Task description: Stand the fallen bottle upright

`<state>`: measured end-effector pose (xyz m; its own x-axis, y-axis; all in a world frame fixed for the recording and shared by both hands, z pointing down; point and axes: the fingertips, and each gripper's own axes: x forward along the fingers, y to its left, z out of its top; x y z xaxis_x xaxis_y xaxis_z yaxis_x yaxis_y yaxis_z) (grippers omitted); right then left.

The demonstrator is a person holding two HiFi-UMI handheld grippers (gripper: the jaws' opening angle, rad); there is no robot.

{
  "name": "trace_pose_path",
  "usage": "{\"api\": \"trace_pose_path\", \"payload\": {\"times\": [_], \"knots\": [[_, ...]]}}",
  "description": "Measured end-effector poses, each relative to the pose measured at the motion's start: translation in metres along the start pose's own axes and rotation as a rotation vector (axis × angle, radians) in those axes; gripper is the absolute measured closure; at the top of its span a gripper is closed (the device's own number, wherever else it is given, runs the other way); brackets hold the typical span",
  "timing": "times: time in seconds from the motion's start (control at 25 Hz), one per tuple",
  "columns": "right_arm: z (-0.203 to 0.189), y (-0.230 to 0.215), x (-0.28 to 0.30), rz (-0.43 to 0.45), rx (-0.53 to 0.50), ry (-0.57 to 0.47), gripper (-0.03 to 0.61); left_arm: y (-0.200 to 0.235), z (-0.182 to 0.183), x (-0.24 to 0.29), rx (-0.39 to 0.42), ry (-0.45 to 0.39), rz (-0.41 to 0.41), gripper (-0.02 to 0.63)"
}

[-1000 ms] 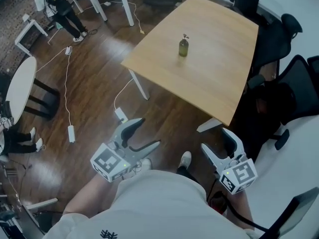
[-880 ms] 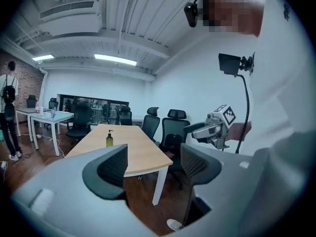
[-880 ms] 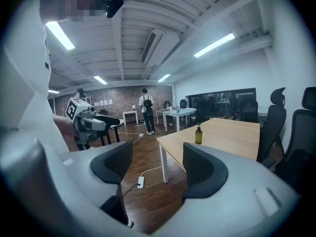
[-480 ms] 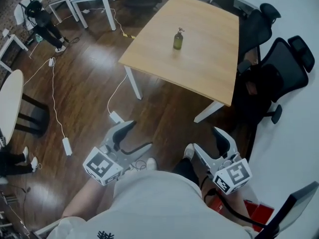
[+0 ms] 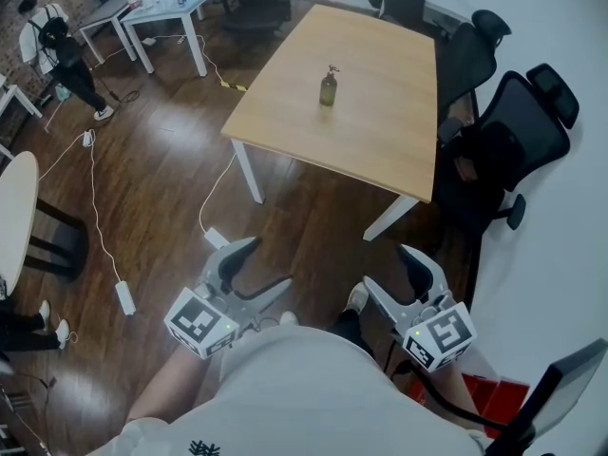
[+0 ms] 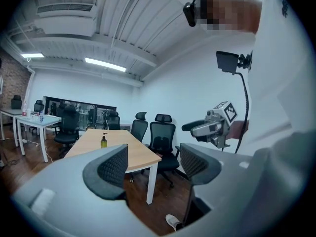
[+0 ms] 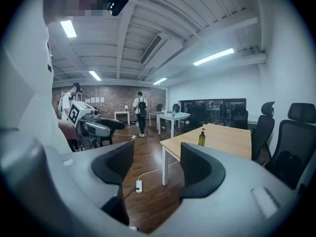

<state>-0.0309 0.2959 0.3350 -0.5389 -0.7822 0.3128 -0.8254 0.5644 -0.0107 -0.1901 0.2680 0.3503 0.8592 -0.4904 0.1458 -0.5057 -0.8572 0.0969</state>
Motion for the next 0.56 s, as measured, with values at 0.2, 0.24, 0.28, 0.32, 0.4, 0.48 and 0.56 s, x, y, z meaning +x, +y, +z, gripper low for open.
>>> {"api": "trace_pose_path", "payload": {"times": [0.2,0.24,0.28,0.32,0.4,0.48,0.56], "knots": [[0.001,0.012,0.006,-0.015,0.005,-0.001,0.278,0.007,-0.004,-0.015,-0.011,0.001,-0.004,0.285],[0.000,0.011,0.006,-0.016,0.006,0.000,0.278,0.007,-0.006,-0.014,-0.009,0.002,-0.004,0.285],[-0.001,0.009,0.006,-0.015,0.006,0.001,0.278,0.006,-0.007,-0.012,-0.008,0.003,-0.003,0.285],[-0.002,0.007,0.005,-0.014,0.006,0.002,0.278,0.005,-0.007,-0.011,-0.009,0.004,-0.001,0.285],[-0.001,0.007,0.006,-0.013,0.003,0.003,0.279,0.007,-0.006,-0.011,-0.008,0.002,0.004,0.285],[0.001,0.010,0.010,-0.012,0.001,0.004,0.279,0.012,-0.004,-0.015,-0.005,-0.001,0.010,0.285],[0.003,0.013,0.014,-0.010,0.000,0.006,0.279,0.017,-0.003,-0.019,-0.001,-0.002,0.013,0.285]]}}
